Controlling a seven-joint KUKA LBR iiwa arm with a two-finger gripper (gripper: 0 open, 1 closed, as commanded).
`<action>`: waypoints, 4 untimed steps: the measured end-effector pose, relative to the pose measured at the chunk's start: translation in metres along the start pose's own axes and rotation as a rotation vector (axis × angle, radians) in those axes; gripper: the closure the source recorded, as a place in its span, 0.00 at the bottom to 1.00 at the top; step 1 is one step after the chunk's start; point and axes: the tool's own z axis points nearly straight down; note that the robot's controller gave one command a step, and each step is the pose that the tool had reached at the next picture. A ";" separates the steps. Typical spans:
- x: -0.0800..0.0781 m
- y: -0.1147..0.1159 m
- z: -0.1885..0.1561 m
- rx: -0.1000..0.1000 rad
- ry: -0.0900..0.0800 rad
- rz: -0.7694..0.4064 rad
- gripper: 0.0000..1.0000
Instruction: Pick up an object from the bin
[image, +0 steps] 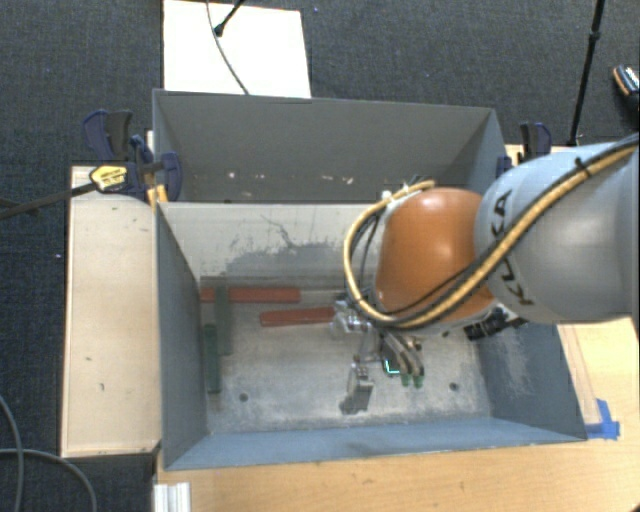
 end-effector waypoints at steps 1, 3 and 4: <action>-0.080 -0.014 0.046 0.000 -0.010 0.078 0.00; -0.102 -0.039 0.084 -0.002 -0.014 -0.070 1.00; -0.103 -0.031 -0.058 0.002 -0.017 -0.397 1.00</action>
Offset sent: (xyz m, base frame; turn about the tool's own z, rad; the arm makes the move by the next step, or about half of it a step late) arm 0.0773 -0.0124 -0.0444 0.0806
